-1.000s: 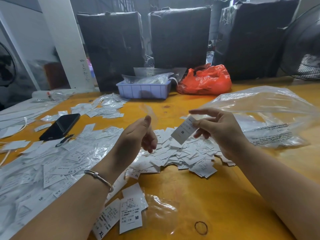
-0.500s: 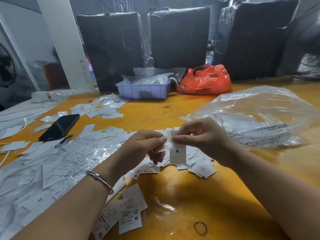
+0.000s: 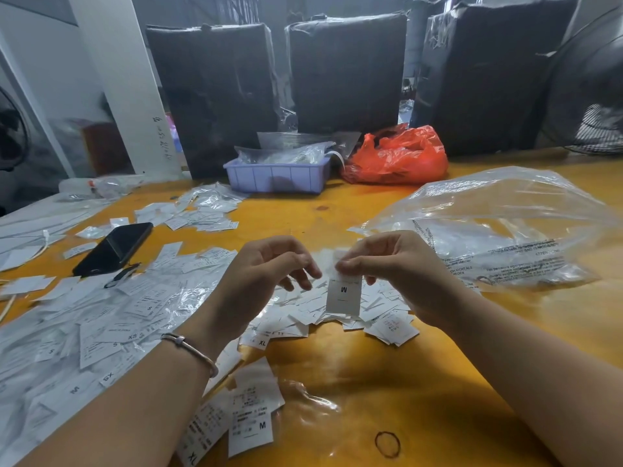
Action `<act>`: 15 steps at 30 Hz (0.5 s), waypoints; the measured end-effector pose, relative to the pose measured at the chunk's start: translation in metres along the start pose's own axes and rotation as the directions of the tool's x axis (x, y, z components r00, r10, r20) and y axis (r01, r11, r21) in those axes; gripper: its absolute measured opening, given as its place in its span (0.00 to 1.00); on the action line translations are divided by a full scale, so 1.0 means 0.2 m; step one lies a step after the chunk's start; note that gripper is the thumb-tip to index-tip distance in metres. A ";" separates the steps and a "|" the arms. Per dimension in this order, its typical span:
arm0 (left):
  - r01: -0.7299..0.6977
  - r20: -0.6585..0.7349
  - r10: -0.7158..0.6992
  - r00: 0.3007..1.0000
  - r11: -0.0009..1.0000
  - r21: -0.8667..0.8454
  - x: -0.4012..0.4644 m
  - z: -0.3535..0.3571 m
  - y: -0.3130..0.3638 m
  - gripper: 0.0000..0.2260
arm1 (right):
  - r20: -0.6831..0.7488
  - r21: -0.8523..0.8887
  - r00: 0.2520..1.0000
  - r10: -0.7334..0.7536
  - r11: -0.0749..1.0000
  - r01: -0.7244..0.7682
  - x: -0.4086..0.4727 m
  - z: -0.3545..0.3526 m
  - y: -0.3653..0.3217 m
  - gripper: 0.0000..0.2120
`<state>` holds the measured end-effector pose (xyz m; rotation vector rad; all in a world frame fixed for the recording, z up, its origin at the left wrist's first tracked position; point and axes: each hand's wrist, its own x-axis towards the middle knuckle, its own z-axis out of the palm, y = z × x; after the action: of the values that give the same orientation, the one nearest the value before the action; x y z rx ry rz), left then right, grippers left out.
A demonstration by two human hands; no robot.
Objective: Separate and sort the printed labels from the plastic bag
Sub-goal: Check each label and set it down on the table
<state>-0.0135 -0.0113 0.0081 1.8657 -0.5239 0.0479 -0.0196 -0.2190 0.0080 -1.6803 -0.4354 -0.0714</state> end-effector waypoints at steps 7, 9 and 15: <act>-0.117 -0.003 0.122 0.992 0.959 0.257 -0.01 0.01 0.00 0.26 | 0.153 -0.459 0.987 -0.042 0.882 0.109 -0.02 0.00 -0.03 0.05; -0.147 0.045 0.140 0.989 0.955 0.256 -0.01 0.02 0.01 0.18 | 0.139 -0.453 0.987 -0.084 0.881 0.139 -0.02 0.00 -0.04 0.04; -0.053 0.175 0.026 0.984 0.987 0.155 -0.01 0.01 0.00 0.09 | 0.014 -0.272 0.994 -0.106 0.956 0.106 -0.01 -0.02 -0.06 0.03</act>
<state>-0.0162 -0.0131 0.0071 2.0263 -0.6939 -0.0473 -0.0250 -0.2224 0.0186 -1.9268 -0.5340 -0.2195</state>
